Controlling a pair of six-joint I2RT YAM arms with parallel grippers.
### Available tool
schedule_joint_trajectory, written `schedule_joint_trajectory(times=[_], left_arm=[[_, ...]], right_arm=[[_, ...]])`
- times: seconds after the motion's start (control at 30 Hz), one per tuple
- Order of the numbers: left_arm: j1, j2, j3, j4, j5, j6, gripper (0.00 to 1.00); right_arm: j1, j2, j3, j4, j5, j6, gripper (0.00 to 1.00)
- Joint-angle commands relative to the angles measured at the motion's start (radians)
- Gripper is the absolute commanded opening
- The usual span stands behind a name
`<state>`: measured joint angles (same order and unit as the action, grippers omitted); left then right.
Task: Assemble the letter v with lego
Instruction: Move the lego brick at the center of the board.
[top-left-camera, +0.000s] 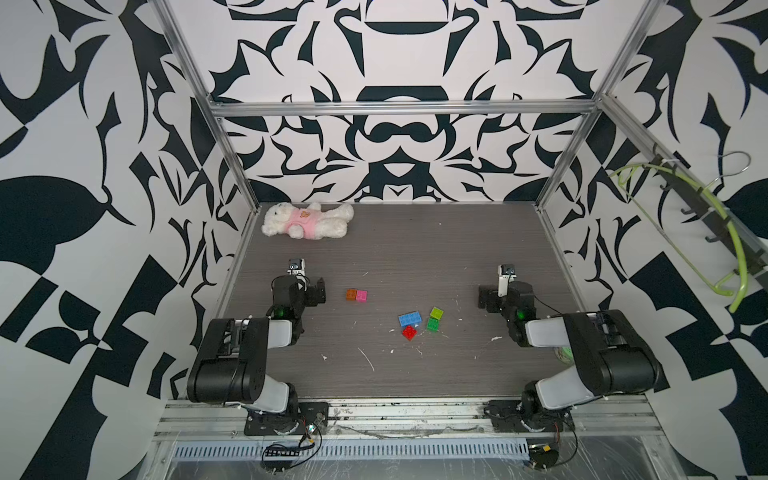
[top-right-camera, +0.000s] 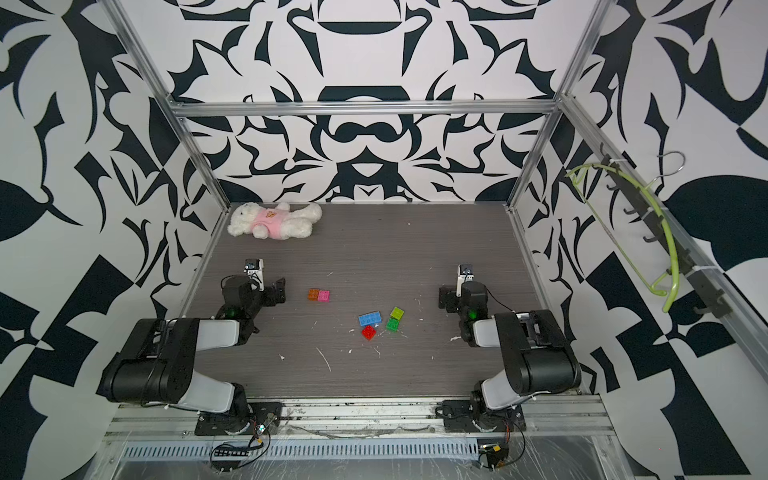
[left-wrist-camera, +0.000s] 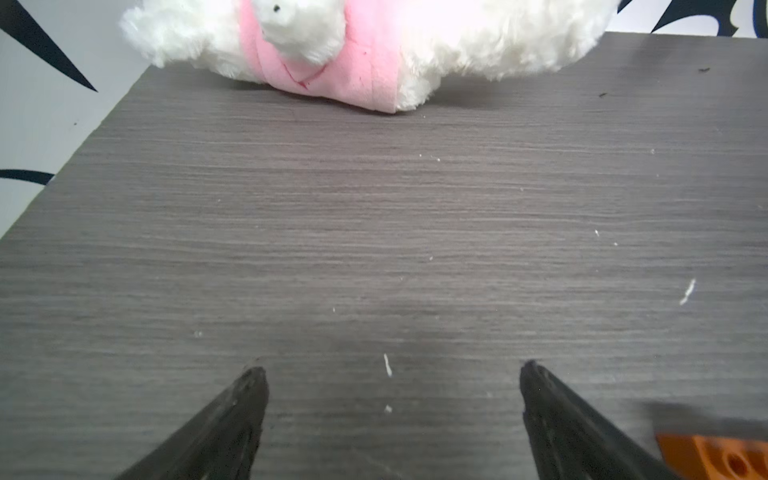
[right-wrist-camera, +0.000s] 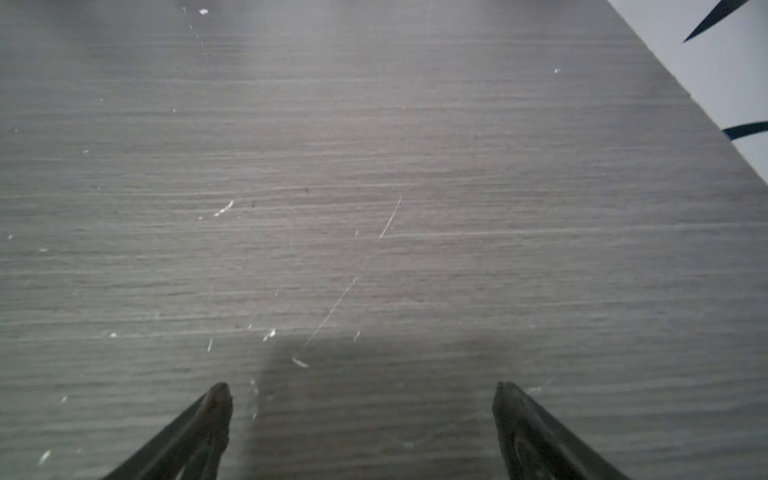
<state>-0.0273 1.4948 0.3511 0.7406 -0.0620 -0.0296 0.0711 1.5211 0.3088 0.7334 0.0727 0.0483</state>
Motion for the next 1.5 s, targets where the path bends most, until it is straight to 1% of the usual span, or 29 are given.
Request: schedule_joint_trajectory(times=[0.0, 1.07, 1.1, 1.13, 1.17, 1.2, 1.27, 1.3, 1.33, 1.37, 1.4, 1.43, 1.47], left_arm=[[0.01, 0.047, 0.036, 0.123, 0.021, -0.008, 0.99], [0.012, 0.048, 0.034, 0.126, 0.021, -0.005, 0.99], [0.012, 0.042, 0.035, 0.146, -0.003, -0.015, 0.99], [0.011, 0.0, 0.043, 0.099, 0.002, -0.018, 0.99], [0.009, -0.064, 0.054, 0.011, -0.002, -0.018, 0.99], [0.005, -0.115, 0.058, -0.034, -0.032, -0.024, 0.99], [-0.003, -0.23, 0.031, -0.062, -0.101, -0.057, 0.99], [-0.003, -0.313, 0.025, -0.113, -0.144, -0.145, 0.99], [-0.003, -0.395, 0.049, -0.25, -0.22, -0.314, 0.99], [-0.002, -0.454, 0.1, -0.437, -0.264, -0.482, 0.99], [-0.002, -0.489, 0.167, -0.659, -0.252, -0.567, 0.99], [-0.003, -0.489, 0.214, -0.728, -0.18, -0.561, 0.99], [-0.003, -0.478, 0.239, -0.75, -0.081, -0.54, 0.99]], right_arm=[[-0.004, 0.031, 0.052, 0.17, 0.035, -0.034, 1.0], [-0.005, 0.033, 0.052, 0.17, 0.034, -0.034, 1.0], [-0.005, 0.031, 0.051, 0.174, 0.035, -0.034, 1.0], [-0.005, 0.028, 0.047, 0.186, 0.043, -0.033, 1.0], [0.006, 0.002, 0.055, 0.155, 0.147, -0.019, 1.0], [0.026, -0.053, 0.041, 0.134, 0.192, -0.015, 1.0], [0.036, -0.214, -0.027, 0.128, 0.126, -0.051, 1.0], [0.035, -0.301, -0.023, 0.051, 0.113, -0.036, 1.0], [0.035, -0.374, 0.021, -0.077, 0.209, 0.106, 1.0], [0.033, -0.422, 0.091, -0.269, 0.336, 0.308, 1.0], [0.026, -0.455, 0.188, -0.504, 0.368, 0.459, 1.0], [0.021, -0.458, 0.268, -0.647, 0.275, 0.46, 1.0], [0.021, -0.446, 0.314, -0.708, 0.195, 0.452, 0.97]])
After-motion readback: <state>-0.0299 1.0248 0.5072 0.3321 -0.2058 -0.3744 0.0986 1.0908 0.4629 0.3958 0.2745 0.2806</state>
